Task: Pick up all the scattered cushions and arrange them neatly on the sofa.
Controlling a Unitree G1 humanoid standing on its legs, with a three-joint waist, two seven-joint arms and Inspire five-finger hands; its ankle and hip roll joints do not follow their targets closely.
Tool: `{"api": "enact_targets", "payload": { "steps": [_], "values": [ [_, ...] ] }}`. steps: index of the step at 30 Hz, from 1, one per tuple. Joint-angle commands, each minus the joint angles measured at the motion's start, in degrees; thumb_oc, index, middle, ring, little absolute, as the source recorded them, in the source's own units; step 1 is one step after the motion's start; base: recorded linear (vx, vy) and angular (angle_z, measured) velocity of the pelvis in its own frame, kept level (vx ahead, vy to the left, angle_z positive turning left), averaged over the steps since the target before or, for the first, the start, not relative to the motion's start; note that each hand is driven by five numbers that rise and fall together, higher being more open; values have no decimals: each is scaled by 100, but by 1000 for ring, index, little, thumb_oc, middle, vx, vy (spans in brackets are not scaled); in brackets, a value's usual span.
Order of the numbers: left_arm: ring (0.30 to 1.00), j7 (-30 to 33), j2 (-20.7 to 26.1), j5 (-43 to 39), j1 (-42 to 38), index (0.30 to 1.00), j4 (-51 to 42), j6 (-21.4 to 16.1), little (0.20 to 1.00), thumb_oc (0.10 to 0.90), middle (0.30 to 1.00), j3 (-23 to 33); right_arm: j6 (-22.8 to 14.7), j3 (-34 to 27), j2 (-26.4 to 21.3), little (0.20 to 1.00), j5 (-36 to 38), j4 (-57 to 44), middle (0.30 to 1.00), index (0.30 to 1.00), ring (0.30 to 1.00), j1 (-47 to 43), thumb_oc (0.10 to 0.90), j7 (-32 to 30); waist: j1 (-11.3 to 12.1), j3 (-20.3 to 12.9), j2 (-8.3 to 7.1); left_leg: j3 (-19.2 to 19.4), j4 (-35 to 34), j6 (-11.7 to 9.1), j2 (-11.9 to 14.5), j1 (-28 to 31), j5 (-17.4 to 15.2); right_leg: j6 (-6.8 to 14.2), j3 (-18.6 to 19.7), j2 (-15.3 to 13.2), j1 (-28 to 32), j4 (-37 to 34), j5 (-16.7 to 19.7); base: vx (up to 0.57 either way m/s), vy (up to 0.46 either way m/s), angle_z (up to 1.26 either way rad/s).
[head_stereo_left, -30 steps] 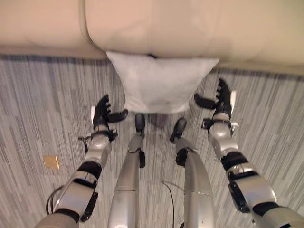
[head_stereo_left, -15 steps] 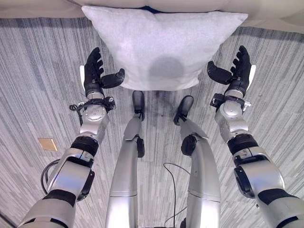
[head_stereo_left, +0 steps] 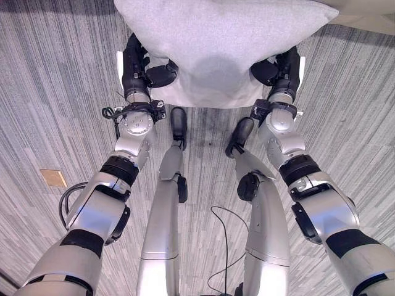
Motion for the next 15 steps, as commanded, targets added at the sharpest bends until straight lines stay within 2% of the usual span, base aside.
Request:
{"api": "enact_targets", "payload": {
  "steps": [1, 6, 12, 15],
  "values": [
    [300, -123, -366, 33, 203, 300, -748, -766, 300, 400, 300, 118, -650, 617, 554, 300, -273, -770, 300, 300, 300, 174, 400, 477, -23, -1233, 142, -503, 273, -69, -85, -353, -757, 938, 446, 84, -48, -71, -279, 14, 0, 4],
    [300, -96, -293, 128, 596, 300, -1504, -914, 300, 400, 300, 421, -787, 448, 331, 300, -642, -1534, 300, 300, 300, 487, 400, 500, -34, -1406, 145, -502, -27, -63, -89, -58, -731, 948, 422, 130, 188, -274, -271, 6, 0, 3],
    [300, -51, -610, 278, 1359, 300, -2374, -954, 300, 400, 300, 783, -896, 201, 388, 300, -896, -2432, 300, 300, 300, 1245, 400, 504, -37, -1528, 146, -515, -357, -92, -91, 504, -701, 940, 378, 191, 704, -528, -236, -2, 6, -2],
    [300, -81, -854, 574, 1932, 300, -3016, -974, 300, 400, 300, 839, -976, 149, 440, 300, -1193, -3158, 300, 300, 300, 1910, 400, 596, -59, -1569, 130, -526, -681, -146, -106, 1128, -687, 947, 303, 200, 1305, -823, -175, 2, -10, 0]
  ]
}}
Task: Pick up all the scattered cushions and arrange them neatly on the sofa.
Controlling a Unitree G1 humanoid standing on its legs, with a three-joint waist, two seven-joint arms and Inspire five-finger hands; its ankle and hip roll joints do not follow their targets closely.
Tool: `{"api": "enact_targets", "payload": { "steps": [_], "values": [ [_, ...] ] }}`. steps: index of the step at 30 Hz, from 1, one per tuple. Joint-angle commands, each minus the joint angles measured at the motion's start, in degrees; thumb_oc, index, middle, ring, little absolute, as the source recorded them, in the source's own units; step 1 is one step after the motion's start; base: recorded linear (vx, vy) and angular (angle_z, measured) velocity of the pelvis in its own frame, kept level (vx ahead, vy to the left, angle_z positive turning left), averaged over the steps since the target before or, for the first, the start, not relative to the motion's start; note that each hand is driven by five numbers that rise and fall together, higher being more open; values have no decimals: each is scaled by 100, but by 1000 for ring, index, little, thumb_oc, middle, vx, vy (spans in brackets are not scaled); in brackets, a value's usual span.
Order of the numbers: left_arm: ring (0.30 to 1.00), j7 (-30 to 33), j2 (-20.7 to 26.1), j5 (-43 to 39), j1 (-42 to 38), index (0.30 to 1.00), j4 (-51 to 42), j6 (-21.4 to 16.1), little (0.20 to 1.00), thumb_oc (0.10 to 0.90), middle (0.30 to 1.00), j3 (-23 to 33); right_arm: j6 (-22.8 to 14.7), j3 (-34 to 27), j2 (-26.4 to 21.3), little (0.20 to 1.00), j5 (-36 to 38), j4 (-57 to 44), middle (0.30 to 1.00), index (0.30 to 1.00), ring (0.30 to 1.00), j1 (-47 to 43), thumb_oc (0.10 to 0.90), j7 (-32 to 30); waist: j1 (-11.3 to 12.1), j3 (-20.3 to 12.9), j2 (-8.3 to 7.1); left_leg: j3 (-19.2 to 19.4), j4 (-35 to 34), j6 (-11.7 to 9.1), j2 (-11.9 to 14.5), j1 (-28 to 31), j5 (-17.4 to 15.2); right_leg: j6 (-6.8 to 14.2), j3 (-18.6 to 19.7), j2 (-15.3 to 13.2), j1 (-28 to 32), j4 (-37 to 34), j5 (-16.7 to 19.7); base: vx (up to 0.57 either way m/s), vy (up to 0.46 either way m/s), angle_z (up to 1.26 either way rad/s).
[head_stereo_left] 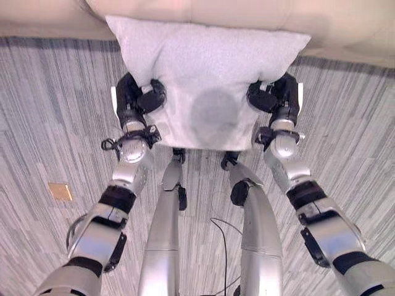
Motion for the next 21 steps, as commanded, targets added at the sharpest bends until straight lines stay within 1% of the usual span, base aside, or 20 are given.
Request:
{"api": "enact_targets", "payload": {
  "steps": [1, 3, 4, 5, 6, 7, 8, 9, 10, 11, 12, 14, 15, 16, 17, 21],
  "values": [
    [300, -297, -564, 624, -311, 300, -912, -1047, 300, 400, 300, -212, -1056, 296, 692, 300, -686, -1087, 300, 300, 300, -182, 400, 475, -24, -1288, 133, -506, 262, -111, -119, -186, -991, 971, 362, 87, 216, -379, -180, 19, -47, -2],
    [300, -348, -674, 717, 2, 300, -1286, -1076, 300, 400, 300, -239, -1115, 296, 760, 300, -733, -1530, 300, 300, 300, 255, 400, 564, -22, -1319, 143, -535, 39, -155, -133, 234, -970, 980, 312, 87, 590, -557, -148, -37, -43, -5],
    [300, -385, -736, 730, 208, 300, -1533, -1090, 300, 400, 300, -287, -1106, 318, 775, 300, -787, -1776, 300, 300, 300, 499, 400, 597, -13, -1301, 147, -525, -106, -159, -142, 412, -762, 929, 242, 63, 784, -754, 52, -90, -35, 0],
    [300, -414, -776, 776, 388, 300, -1697, -1115, 300, 400, 300, -322, -1130, 343, 807, 300, -833, -1983, 300, 300, 300, 736, 400, 639, -4, -1314, 151, -546, -252, -185, -144, 694, -752, 942, 210, 62, 1020, -876, 77, -110, -46, 4],
    [300, -421, -789, 906, 711, 300, -1948, -1150, 300, 400, 300, -434, -1155, 446, 835, 300, -890, -2308, 300, 300, 300, 1135, 400, 721, 7, -1368, 133, -582, -504, -232, -165, 1215, -717, 949, 132, 96, 1513, -1186, 118, -28, -67, 7],
    [300, -403, -773, 1017, 901, 300, -2023, -1157, 300, 400, 300, -462, -1161, 462, 828, 300, -907, -2449, 300, 300, 300, 1344, 400, 763, 12, -1390, 133, -601, -656, -242, -163, 1555, -702, 957, 82, 113, 1822, -1340, 151, -14, -115, -1],
    [300, -506, -721, 1016, 1408, 300, -2215, -1225, 300, 400, 300, -601, -1163, 472, 751, 300, -936, -2814, 300, 300, 300, 1851, 400, 875, 44, -1443, 104, -629, -936, -284, -123, 2364, -682, 963, -22, 151, 2698, -1756, 171, 13, -113, -6],
    [300, -559, -718, 954, 1575, 300, -2212, -1241, 300, 400, 300, -638, -1156, 471, 699, 300, -971, -2918, 300, 300, 300, 1975, 400, 891, 58, -1449, 94, -636, -1049, -295, -110, 2651, -675, 967, -75, 179, 3005, -1894, 167, 11, -95, -9],
    [300, -560, -718, 953, 1580, 300, -2214, -1241, 300, 400, 300, -639, -1154, 471, 698, 300, -972, -2922, 300, 300, 300, 1982, 400, 891, 58, -1429, 98, -640, -1063, -296, -107, 2684, -671, 966, -80, 183, 3040, -1909, 170, 59, -75, -4],
    [300, -597, -653, 927, 1886, 300, -2303, -1236, 300, 400, 300, -611, -1124, 436, 586, 300, -1070, -3095, 300, 300, 300, 2261, 400, 956, 70, -1464, 88, -624, -1202, -325, -69, 3161, -664, 954, -153, 215, 3566, -2122, 158, 57, -46, 4],
    [300, -597, -653, 927, 1891, 300, -2307, -1234, 300, 400, 300, -612, -1122, 437, 586, 300, -1071, -3099, 300, 300, 300, 2266, 400, 956, 69, -1449, 90, -626, -1212, -326, -67, 3188, -662, 954, -157, 219, 3594, -2133, 161, 94, -87, 11],
    [300, -687, -569, 895, 2204, 300, -2382, -1229, 300, 400, 300, -581, -1078, 376, 437, 300, -1193, -3212, 300, 300, 300, 2526, 400, 1003, 80, -1512, 91, -603, -1391, -354, -35, 3683, -627, 941, -229, 280, 4163, -2398, 157, 112, -89, 10],
    [300, -798, -451, 885, 2476, 300, -2445, -1241, 300, 400, 300, -519, -1061, 314, 339, 300, -1219, -3310, 300, 300, 300, 2791, 400, 1099, 81, -1595, 68, -570, -1529, -391, 14, 4162, -658, 936, -257, 371, 4712, -2622, 100, 115, -82, 4],
    [300, -799, -450, 885, 2476, 300, -2447, -1240, 300, 400, 300, -519, -1059, 312, 339, 300, -1219, -3313, 300, 300, 300, 2792, 400, 1100, 76, -1595, 70, -576, -1542, -388, 10, 4161, -636, 937, -265, 370, 4719, -2646, 123, 178, -130, 6],
    [300, -881, -367, 907, 2730, 300, -2494, -1213, 300, 400, 300, -474, -1040, 242, 261, 300, -1269, -3336, 300, 300, 300, 3026, 400, 1169, 76, -1677, 65, -517, -1635, -422, 77, 4576, -669, 921, -282, 448, 5193, -2814, 60, 143, -77, 1],
    [300, -997, -301, 860, 2979, 300, -2473, -1174, 300, 400, 300, -347, -934, 71, 151, 300, -1313, -3307, 300, 300, 300, 3287, 400, 1296, 57, -1923, 48, -459, -1689, -465, 134, 5165, -732, 880, -292, 631, 5956, -3222, -14, 124, -99, 0]
  ]
}}
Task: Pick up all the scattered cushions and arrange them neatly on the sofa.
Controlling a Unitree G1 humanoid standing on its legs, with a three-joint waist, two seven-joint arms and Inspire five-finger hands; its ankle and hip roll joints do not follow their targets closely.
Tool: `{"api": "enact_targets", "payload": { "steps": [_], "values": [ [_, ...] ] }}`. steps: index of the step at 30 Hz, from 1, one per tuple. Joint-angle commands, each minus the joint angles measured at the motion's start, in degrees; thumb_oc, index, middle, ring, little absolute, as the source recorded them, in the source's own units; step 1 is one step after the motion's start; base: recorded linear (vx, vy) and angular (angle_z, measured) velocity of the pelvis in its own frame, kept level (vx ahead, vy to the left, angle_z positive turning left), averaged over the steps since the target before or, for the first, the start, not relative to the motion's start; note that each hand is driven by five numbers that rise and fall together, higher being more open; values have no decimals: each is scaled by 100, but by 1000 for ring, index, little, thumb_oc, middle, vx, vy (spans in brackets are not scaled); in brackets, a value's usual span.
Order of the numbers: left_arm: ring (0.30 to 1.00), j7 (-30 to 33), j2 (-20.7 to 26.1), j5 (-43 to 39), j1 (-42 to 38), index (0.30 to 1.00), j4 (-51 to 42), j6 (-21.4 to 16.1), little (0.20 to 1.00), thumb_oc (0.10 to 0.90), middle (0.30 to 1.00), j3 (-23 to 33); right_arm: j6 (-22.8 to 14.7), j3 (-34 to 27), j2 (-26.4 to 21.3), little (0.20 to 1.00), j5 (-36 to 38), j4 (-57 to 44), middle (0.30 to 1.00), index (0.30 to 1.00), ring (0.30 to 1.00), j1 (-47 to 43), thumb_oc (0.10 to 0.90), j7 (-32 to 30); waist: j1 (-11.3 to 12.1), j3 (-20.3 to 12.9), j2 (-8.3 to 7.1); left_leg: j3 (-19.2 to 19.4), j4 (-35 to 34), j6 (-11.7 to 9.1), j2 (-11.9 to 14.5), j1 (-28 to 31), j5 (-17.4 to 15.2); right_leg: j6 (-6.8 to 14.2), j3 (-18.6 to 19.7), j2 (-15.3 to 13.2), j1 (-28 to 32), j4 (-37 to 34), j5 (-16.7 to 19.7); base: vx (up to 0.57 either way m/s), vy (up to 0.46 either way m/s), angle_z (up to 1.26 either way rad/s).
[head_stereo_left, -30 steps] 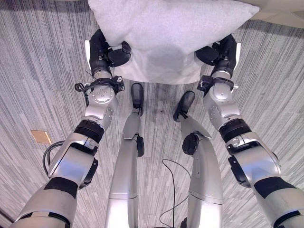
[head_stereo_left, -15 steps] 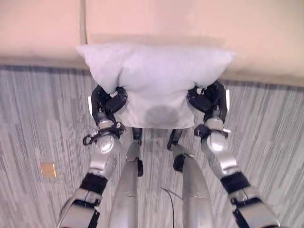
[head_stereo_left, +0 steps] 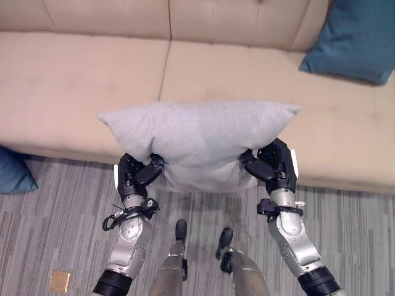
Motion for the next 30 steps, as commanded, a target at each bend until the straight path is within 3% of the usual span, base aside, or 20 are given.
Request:
{"api": "enact_targets", "payload": {
  "steps": [1, 8, 10, 13, 16, 21, 22, 27, 28, 30],
  "values": [
    [300, -596, -102, 468, -778, 300, -678, -549, 300, 400, 300, -271, -553, 140, 89, 300, -374, -819, 300, 300, 300, -509, 400, 455, -110, -732, -124, -191, 342, -229, -54, 185, -770, 418, 157, 136, 826, -1109, 101, 108, -85, 8],
    [300, -766, -204, 307, -557, 300, -655, -492, 300, 400, 300, -210, -478, -109, -93, 300, -385, -895, 300, 300, 300, -225, 400, 625, -84, -769, -201, -75, 926, -354, -51, 348, -927, 316, 89, 178, 1516, -1386, 1, 66, -56, 8],
    [300, -798, -230, 310, -407, 300, -634, -435, 300, 400, 300, -205, -454, -160, -76, 300, -363, -899, 300, 300, 300, -124, 400, 680, -27, -835, -232, -94, 893, -282, -129, 367, -953, 326, 116, 174, 1665, -1431, 17, 141, -8, 11],
    [300, -876, -207, 360, -282, 300, -632, -336, 300, 400, 300, -163, -446, -247, -74, 300, -249, -862, 300, 300, 300, -96, 400, 742, 109, -880, -320, -14, 664, -220, -242, -207, -628, 370, 219, 263, 1783, -1465, -13, 164, 12, 12],
    [300, -870, -202, 416, -256, 300, -616, -299, 300, 400, 300, -161, -429, -296, -36, 300, -212, -840, 300, 300, 300, -64, 400, 693, 212, -869, -348, 314, 598, -221, -178, -590, -497, 361, 267, 346, 1931, -1466, -169, 170, 42, 6],
    [300, -970, -115, 417, -34, 300, -663, -262, 300, 400, 300, -138, -380, -339, 82, 300, -236, -811, 300, 300, 300, 121, 400, 785, 304, -1066, -405, 498, 396, -119, -51, -236, -365, 446, 203, 326, 2192, -1403, -293, 261, 94, -24],
    [300, -978, -70, 424, -32, 300, -675, -242, 300, 400, 300, -149, -350, -341, 142, 300, -213, -791, 300, 300, 300, 126, 400, 819, 342, -1094, -478, 576, 424, -56, -78, -108, -467, 490, 241, 229, 2247, -1286, -315, 222, 135, -20],
    [300, -986, 33, 431, -35, 300, -722, -197, 300, 400, 300, -165, -323, -301, 288, 300, -300, -751, 300, 300, 300, 44, 400, 889, 400, -1119, -553, 652, 423, 133, -158, 200, -727, 683, 345, 7, 2081, -565, -201, 175, 167, 1],
    [300, -994, 119, 475, -69, 300, -752, -169, 300, 400, 300, -170, -315, -298, 342, 300, -306, -764, 300, 300, 300, -35, 400, 917, 378, -1086, -531, 648, 426, 251, -209, 343, -860, 794, 391, -131, 1848, -33, 30, 114, 147, -11],
    [300, -1013, 164, 493, -68, 300, -781, -174, 300, 400, 300, -138, -322, -271, 395, 300, -335, -738, 300, 300, 300, -86, 400, 931, 375, -1043, -486, 642, 449, 323, -218, 442, -948, 875, 483, -163, 1557, 365, 231, 124, 137, -10]
  ]
}}
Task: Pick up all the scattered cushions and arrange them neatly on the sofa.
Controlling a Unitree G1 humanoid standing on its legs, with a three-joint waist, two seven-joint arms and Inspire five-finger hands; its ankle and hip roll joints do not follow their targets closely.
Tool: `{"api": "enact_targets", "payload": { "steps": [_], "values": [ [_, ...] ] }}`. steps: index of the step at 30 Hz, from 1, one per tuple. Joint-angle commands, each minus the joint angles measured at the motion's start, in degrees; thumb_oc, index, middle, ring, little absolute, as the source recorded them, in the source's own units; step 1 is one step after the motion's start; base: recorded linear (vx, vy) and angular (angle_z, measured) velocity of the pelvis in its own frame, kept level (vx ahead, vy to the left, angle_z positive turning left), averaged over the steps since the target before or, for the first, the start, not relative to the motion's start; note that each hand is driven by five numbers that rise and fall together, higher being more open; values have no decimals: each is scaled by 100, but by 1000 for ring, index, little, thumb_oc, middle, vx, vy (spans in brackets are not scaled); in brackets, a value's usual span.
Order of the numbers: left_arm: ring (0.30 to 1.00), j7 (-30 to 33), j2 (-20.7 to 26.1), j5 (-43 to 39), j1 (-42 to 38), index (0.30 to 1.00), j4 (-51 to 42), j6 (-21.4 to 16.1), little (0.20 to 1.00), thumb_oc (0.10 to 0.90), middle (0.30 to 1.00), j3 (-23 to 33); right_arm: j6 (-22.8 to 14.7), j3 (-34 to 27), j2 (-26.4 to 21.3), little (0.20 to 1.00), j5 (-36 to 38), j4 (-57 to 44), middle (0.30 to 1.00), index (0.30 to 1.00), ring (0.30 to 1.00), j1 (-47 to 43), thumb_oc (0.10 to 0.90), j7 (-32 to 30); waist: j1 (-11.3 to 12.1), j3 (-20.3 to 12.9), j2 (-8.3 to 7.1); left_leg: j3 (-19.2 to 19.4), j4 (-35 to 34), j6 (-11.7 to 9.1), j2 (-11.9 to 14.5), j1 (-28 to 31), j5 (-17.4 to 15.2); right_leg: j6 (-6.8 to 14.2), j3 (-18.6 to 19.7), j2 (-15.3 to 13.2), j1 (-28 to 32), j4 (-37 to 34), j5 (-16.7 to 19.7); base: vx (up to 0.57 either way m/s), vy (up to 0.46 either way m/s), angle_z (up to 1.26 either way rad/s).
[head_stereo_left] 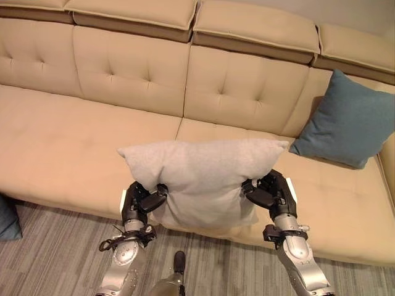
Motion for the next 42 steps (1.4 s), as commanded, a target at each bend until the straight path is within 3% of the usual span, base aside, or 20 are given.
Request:
{"api": "enact_targets", "payload": {
  "steps": [1, 2, 3, 6, 11, 16, 18, 19, 24, 27, 29, 33, 34, 35, 36, 38, 39, 41, 42],
  "values": [
    [300, -525, -70, 473, -485, 300, -878, -682, 300, 400, 300, -142, -760, 136, 108, 300, -180, -735, 300, 300, 300, -780, 400, 303, 24, -443, 36, -49, 294, -580, 344, 99, -755, -130, 125, 356, -454, 49, 535, 70, 54, -10],
    [300, -526, -71, 472, -485, 300, -876, -683, 300, 400, 300, -140, -760, 137, 107, 300, -180, -734, 300, 300, 300, -781, 400, 303, 30, -441, 35, -42, 289, -582, 345, 105, -758, -131, 133, 354, -462, 69, 522, 143, 48, -8],
    [300, -557, -96, 446, -436, 300, -870, -679, 300, 400, 300, -156, -750, 147, 77, 300, -214, -691, 300, 300, 300, -834, 400, 301, -61, -425, 97, -130, 165, -568, 331, 270, -760, -283, 277, 606, -782, -199, 378, 141, 31, 0],
    [300, -594, -134, 417, -435, 300, -828, -647, 300, 400, 300, -153, -752, 157, 3, 300, -158, -651, 300, 300, 300, -864, 400, 302, -164, -348, 111, -202, 25, -580, 220, 520, -821, -345, 200, 736, -958, -957, 532, 128, 1, -9],
    [300, -773, -275, 393, -448, 300, -732, -683, 300, 400, 300, -176, -751, -39, -42, 300, -211, -579, 300, 300, 300, -657, 400, 283, -285, -392, 47, -327, 153, -688, 125, 614, -964, -411, 293, 817, -591, -1545, 649, 72, -52, 43],
    [300, -964, -375, 258, -421, 300, -683, -652, 300, 400, 300, -261, -736, -218, -176, 300, -283, -613, 300, 300, 300, -455, 400, 263, -373, -416, 36, -233, 699, -879, 192, 470, -1127, -459, -39, 745, -221, -1817, 647, 44, -58, 39],
    [300, -1014, -422, 174, -369, 300, -652, -611, 300, 400, 300, -266, -704, -236, -202, 300, -268, -591, 300, 300, 300, -407, 400, 293, -390, -419, 74, -74, 763, -951, 367, 367, -1034, -480, -145, 706, -74, -1897, 591, 14, 27, 21],
    [300, -990, -421, 154, -372, 300, -688, -593, 300, 400, 300, -267, -690, -232, -217, 300, -272, -581, 300, 300, 300, -431, 400, 280, -396, -403, 80, 35, 630, -1003, 547, 202, -811, -483, -186, 670, -80, -1873, 563, 3, 62, 7],
    [300, -839, -426, 215, -507, 300, -712, -560, 300, 400, 300, -280, -688, -237, -200, 300, -200, -515, 300, 300, 300, -501, 400, 145, -319, -292, 72, -52, 313, -1144, 1042, -333, -381, -508, -174, 631, -42, -1742, 344, 29, 64, 11],
    [300, -769, -456, 178, -589, 300, -766, -612, 300, 400, 300, -332, -672, -189, -284, 300, -179, -520, 300, 300, 300, -527, 400, 109, -276, -245, 252, -377, 2, -1366, 1407, -448, -116, -490, 25, 624, 130, -1679, 148, 149, 223, -27],
    [300, -842, -416, 122, -557, 300, -790, -596, 300, 400, 300, -387, -645, -182, -301, 300, -178, -527, 300, 300, 300, -481, 400, 179, -264, -313, 376, -390, 28, -1445, 1501, -309, -24, -414, 88, 559, 345, -1698, 114, 287, 374, -47],
    [300, -897, -282, 112, -514, 300, -790, -586, 300, 400, 300, -420, -627, -223, -164, 300, -220, -567, 300, 300, 300, -442, 400, 210, -243, -395, 259, -345, 629, -1321, 1293, -365, -338, -270, 246, 214, 396, -1621, 206, 214, 363, -11],
    [300, -935, -177, 183, -542, 300, -842, -570, 300, 400, 300, -412, -610, -172, -84, 300, -289, -570, 300, 300, 300, -532, 400, 266, -192, -440, 191, -264, 769, -1100, 1121, -285, -657, -132, 361, -43, 210, -1339, 311, 150, 502, -36],
    [300, -946, -86, 223, -576, 300, -861, -569, 300, 400, 300, -406, -590, -114, -55, 300, -402, -561, 300, 300, 300, -661, 400, 281, -193, -368, 187, -180, 837, -946, 1010, -207, -774, -34, 513, -204, -169, -722, 584, 138, 714, -87],
    [300, -963, -19, 268, -575, 300, -867, -607, 300, 400, 300, -342, -615, -38, 20, 300, -442, -534, 300, 300, 300, -822, 400, 318, -201, -261, 265, -49, 757, -774, 914, 23, -890, -62, 430, -150, -837, -81, 699, 78, 474, -126],
    [300, -1002, -47, 256, -525, 300, -888, -600, 300, 400, 300, -291, -619, -26, 5, 300, -453, -512, 300, 300, 300, -873, 400, 325, -254, -271, 245, -35, 632, -751, 796, 237, -926, -142, 347, 95, -993, -405, 643, 119, 186, -124],
    [300, -998, -79, 294, -501, 300, -821, -595, 300, 400, 300, -287, -651, 0, -21, 300, -541, -358, 300, 300, 300, -828, 400, 251, -240, -271, 176, 28, 611, -748, 707, 282, -981, -206, 287, 213, -873, -753, 593, 97, 10, -46],
    [300, -963, -75, 282, -516, 300, -822, -666, 300, 400, 300, -227, -652, -79, -10, 300, -504, -402, 300, 300, 300, -816, 400, 227, -227, -242, 162, -25, 681, -757, 684, 264, -1030, -121, 163, 113, -701, -1093, 638, 54, -3, 17],
    [300, -1049, -123, 349, -546, 300, -852, -577, 300, 400, 300, -332, -633, -89, -58, 300, -534, -549, 300, 300, 300, -754, 400, 275, -264, -249, 118, -98, 678, -772, 622, 268, -1016, -196, 254, 184, -622, -1161, 617, 123, -2, 23]
  ]
}}
